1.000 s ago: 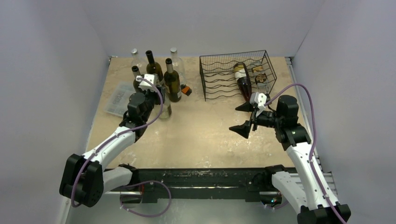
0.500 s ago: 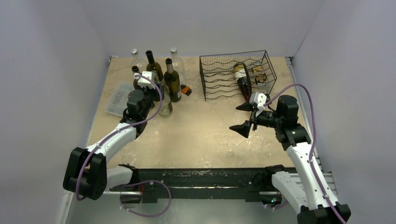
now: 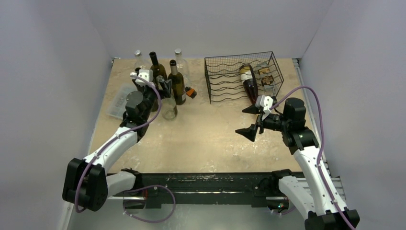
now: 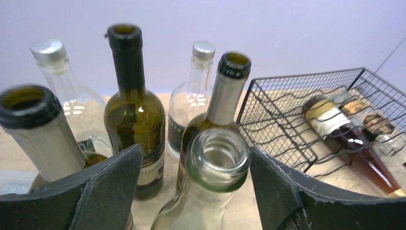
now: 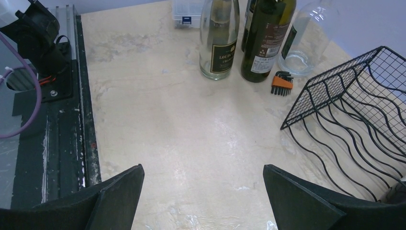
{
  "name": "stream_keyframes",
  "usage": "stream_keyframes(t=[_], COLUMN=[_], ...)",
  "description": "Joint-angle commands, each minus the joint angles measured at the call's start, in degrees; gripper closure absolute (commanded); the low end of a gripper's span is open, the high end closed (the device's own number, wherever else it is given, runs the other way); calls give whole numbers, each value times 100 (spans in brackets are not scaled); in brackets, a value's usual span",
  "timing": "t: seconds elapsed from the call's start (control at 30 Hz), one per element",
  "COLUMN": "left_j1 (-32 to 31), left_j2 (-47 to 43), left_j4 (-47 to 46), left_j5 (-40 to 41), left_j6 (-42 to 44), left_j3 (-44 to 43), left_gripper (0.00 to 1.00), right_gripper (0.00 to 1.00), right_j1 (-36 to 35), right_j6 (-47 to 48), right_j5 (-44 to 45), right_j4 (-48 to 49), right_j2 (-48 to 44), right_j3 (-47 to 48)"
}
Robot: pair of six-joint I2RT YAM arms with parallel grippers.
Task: Take the wine bottle off the wine rack
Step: Place the wine bottle at the center of the board.
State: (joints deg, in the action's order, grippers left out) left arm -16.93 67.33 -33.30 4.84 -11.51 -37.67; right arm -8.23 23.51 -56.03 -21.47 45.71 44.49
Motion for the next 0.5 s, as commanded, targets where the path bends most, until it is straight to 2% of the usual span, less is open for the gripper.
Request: stream_keyframes(t=[0.0, 0.2, 0.47], left_j1=[32, 32, 34], left_j2=[-383, -972, -1711], left_j4=[-49, 660, 2764], left_j5=[-83, -269, -1005], left_j6=[-220, -338, -713], left_j3=[-339, -469, -1211], left_gripper=[16, 0, 0], right_gripper=[1, 1, 1], right_j1=[16, 26, 24], right_j6=[129, 169, 204], right_j5=[117, 184, 271], right_j4=[19, 3, -7], right_j2=[-54, -54, -54], right_j3=[7, 16, 8])
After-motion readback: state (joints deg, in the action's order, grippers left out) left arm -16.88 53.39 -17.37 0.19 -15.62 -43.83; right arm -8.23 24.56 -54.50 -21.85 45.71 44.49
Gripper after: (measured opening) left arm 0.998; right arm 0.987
